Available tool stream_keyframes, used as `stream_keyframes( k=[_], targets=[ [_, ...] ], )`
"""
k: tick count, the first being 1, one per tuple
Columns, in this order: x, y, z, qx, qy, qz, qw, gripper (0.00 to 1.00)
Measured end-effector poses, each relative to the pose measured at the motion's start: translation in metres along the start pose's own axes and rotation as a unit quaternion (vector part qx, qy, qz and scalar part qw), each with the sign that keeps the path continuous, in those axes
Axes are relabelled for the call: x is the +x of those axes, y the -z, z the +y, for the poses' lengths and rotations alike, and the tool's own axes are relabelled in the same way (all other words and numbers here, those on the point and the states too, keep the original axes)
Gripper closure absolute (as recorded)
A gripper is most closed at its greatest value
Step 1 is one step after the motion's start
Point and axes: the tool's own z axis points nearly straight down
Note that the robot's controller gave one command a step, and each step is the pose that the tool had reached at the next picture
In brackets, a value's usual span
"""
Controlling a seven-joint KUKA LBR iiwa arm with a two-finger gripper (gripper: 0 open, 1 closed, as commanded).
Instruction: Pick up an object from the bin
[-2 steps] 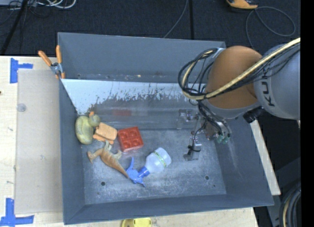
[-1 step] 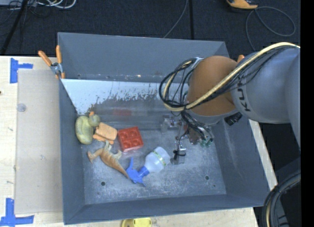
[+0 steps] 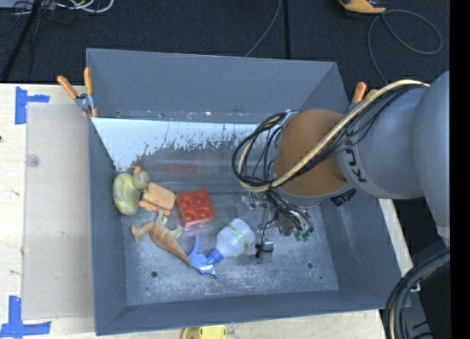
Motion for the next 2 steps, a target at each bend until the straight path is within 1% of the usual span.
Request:
stream_keyframes(
  k=[1,2],
  targets=[
    [0.020,-0.013,0.023,0.000,0.004,-0.0009,1.0000,0.00],
    [0.022,-0.016,0.037,0.000,0.063,0.0004,0.9980,1.00]
  ],
)
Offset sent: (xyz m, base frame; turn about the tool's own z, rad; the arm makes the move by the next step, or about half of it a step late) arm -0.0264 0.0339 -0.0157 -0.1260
